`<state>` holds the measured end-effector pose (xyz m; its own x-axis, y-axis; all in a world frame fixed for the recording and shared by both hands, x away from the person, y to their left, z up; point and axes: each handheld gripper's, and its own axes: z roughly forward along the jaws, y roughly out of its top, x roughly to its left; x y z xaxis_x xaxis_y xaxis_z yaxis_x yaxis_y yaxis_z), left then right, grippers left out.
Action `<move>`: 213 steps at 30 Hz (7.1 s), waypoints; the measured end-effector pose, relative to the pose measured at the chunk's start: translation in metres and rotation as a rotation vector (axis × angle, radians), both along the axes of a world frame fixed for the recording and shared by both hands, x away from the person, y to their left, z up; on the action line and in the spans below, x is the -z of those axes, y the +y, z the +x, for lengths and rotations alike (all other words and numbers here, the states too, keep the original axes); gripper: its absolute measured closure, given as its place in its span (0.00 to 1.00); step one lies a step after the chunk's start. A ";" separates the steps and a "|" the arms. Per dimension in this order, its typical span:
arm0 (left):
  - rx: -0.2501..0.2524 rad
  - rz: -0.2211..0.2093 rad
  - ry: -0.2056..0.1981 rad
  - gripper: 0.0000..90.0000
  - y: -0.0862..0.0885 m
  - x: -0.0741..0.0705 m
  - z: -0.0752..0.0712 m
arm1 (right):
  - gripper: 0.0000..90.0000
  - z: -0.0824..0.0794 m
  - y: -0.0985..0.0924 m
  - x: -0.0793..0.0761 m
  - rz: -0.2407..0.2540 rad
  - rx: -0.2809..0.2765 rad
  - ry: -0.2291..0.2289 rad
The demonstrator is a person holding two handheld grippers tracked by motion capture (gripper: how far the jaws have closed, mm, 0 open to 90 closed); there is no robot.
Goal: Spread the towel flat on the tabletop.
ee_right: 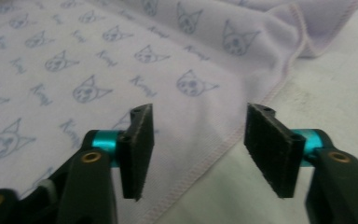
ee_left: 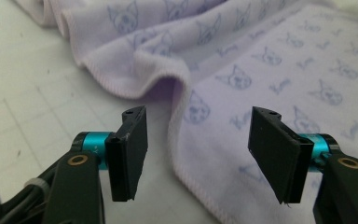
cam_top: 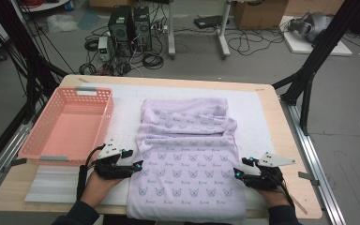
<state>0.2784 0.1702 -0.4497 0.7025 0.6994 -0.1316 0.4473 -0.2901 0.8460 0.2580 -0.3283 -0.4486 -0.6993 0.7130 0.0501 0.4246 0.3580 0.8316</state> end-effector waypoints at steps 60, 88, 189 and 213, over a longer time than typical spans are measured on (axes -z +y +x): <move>-0.046 0.053 0.070 0.65 -0.006 0.003 -0.013 | 0.82 -0.022 0.012 0.001 -0.084 0.128 0.087; 0.104 -0.058 0.087 0.59 0.034 -0.020 -0.064 | 0.74 -0.077 -0.016 -0.025 0.066 -0.105 0.081; -0.393 0.016 0.070 0.74 -0.020 -0.004 0.166 | 0.86 0.175 0.024 0.000 -0.135 0.412 -0.014; -0.273 0.093 0.039 0.98 -0.028 0.001 0.112 | 0.97 0.099 0.014 0.000 -0.110 0.122 0.076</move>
